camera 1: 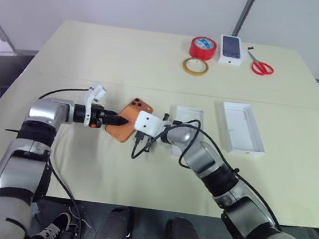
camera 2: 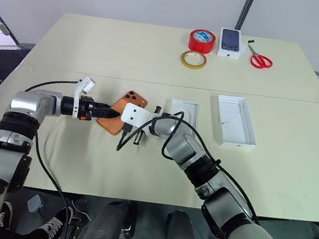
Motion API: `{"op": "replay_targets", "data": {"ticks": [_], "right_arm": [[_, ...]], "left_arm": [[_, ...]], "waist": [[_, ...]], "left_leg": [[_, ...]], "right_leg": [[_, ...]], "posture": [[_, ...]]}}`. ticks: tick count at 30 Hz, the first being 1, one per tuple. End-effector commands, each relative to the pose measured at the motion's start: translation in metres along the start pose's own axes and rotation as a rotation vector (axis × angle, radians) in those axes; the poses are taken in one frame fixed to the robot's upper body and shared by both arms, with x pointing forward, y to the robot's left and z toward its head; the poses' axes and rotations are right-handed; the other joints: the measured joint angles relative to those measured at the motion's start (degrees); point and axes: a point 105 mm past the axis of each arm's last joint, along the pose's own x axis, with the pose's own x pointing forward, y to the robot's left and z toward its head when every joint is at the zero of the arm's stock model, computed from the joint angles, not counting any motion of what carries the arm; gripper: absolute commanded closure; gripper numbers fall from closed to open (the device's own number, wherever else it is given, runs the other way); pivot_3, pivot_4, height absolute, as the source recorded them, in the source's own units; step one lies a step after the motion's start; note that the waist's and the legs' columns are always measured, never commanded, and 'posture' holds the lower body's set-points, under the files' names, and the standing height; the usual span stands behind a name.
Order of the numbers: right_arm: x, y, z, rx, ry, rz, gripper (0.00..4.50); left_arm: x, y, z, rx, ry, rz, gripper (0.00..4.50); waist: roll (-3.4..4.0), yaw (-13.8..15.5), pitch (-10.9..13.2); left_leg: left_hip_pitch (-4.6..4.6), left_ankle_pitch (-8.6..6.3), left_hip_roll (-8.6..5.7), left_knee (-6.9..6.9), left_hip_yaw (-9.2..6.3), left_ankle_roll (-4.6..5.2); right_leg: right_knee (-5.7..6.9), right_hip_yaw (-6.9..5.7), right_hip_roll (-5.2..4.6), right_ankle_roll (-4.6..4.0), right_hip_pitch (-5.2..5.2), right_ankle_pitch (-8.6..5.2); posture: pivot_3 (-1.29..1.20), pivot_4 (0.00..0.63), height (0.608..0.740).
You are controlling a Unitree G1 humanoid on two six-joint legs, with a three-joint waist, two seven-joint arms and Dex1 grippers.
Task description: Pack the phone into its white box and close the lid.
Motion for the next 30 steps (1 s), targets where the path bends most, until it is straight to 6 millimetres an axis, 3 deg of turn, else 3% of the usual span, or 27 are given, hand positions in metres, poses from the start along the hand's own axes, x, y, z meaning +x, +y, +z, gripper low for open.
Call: {"op": "replay_targets", "data": {"ticks": [1, 10, 13, 17, 30], "right_arm": [[-0.006, -0.008, -0.012, 0.003, 0.033, -0.037, 4.47], [-0.009, -0.008, -0.019, -0.014, 0.046, -0.045, 4.47], [-0.009, -0.007, -0.018, -0.008, 0.034, -0.039, 4.50], [-0.010, -0.006, -0.020, -0.012, 0.039, -0.040, 4.50], [-0.017, -0.007, -0.021, -0.001, 0.013, -0.032, 4.50]], "left_arm": [[0.027, -0.017, -0.036, -0.140, 0.102, -0.121, 1.03], [0.016, 0.000, -0.018, -0.174, -0.021, -0.025, 1.03], [0.015, -0.001, -0.020, -0.223, -0.040, -0.036, 1.87], [0.014, 0.000, -0.021, -0.237, -0.050, -0.033, 3.76], [0.011, 0.000, -0.027, -0.327, -0.109, -0.018, 3.76]], "waist": [[0.01, 0.09, -0.01], [0.01, 0.70, -0.03], [0.00, 0.48, -0.03], [0.00, 0.01, -0.02], [0.00, -0.32, -0.02]], "left_leg": [[0.00, 0.00, 0.00, 0.01, -0.01, 0.00], [0.02, 0.00, -0.03, 0.06, -0.07, 0.00], [0.01, 0.00, -0.03, 0.05, -0.07, -0.01], [-0.06, 0.00, -0.03, 0.01, -0.06, -0.01], [-0.03, 0.02, 0.00, -0.04, -0.07, -0.05]], "right_leg": [[0.00, 0.00, -0.01, 0.00, 0.00, 0.00], [0.00, 0.00, -0.12, 0.00, -0.04, 0.00], [0.02, 0.01, -0.12, 0.00, -0.04, 0.00], [0.08, 0.01, -0.10, 0.00, -0.03, 0.00], [0.10, 0.02, -0.12, 0.00, -0.05, 0.00]], "posture": [[0.00, 0.150, 0.728], [0.00, 0.150, 0.728], [0.00, 0.150, 0.728], [0.00, 0.150, 0.728], [0.00, 0.150, 0.728]]}}
